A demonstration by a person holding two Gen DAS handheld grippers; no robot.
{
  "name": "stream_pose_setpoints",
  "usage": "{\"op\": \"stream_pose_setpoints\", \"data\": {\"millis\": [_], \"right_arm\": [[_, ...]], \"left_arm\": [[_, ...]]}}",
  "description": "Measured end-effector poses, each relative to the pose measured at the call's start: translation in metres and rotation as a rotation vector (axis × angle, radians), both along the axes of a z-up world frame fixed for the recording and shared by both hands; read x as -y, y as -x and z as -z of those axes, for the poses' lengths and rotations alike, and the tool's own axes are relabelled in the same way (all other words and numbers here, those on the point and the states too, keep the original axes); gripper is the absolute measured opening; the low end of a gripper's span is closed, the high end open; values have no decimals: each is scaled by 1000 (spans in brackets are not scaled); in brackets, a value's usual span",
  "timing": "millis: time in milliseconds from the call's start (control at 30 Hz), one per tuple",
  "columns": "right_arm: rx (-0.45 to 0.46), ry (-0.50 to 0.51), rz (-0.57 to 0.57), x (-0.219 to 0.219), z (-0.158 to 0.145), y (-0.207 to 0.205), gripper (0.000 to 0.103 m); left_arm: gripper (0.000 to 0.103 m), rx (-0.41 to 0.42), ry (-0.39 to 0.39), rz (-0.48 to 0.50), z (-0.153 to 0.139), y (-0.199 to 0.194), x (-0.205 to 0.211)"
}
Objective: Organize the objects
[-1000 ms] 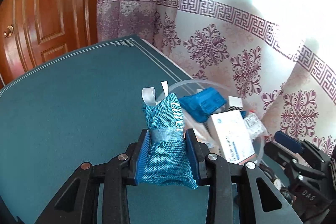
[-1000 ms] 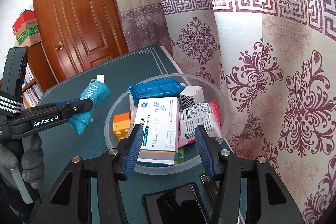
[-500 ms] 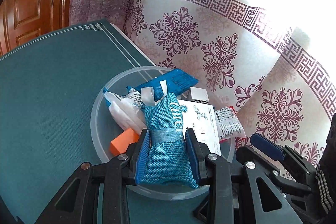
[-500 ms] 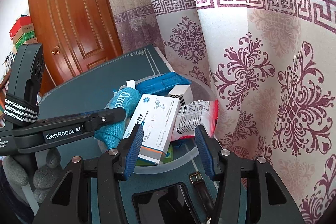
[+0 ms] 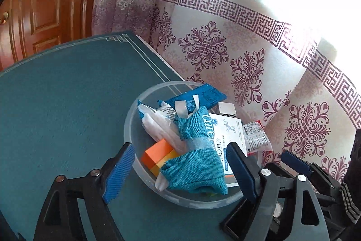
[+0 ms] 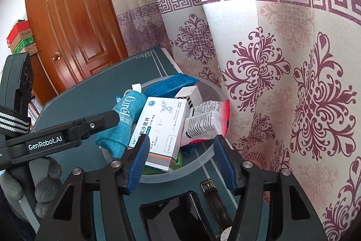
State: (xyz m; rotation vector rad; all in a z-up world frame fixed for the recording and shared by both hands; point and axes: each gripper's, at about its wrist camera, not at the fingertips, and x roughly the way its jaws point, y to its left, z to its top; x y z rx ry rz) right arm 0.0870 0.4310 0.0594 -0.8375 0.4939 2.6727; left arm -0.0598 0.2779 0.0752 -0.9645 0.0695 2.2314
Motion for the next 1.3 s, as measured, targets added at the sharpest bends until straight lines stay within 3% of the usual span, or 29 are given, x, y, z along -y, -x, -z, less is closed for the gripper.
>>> {"op": "stream_pose_setpoints", "data": {"millis": [100,233,367,567,1300], "right_arm": [[1,6,15,-2,0,-4,82],[18,8,15,-2,3,-5,93],[46,-15,-17,5,5,-3,97],[71,-58,-75,16,5,0,100],[76,-146,-96,27,-2,-6,103]], "left_arm": [[102,-82,47,-57,-7,-5,7],[102,-144,111,-116,-12,-10,14],[103,-163,161,-136,-14,-16,16],[103,-196,239,-151,-14,-24,13],[103,-274,284,-144,-23,-54,16]]}}
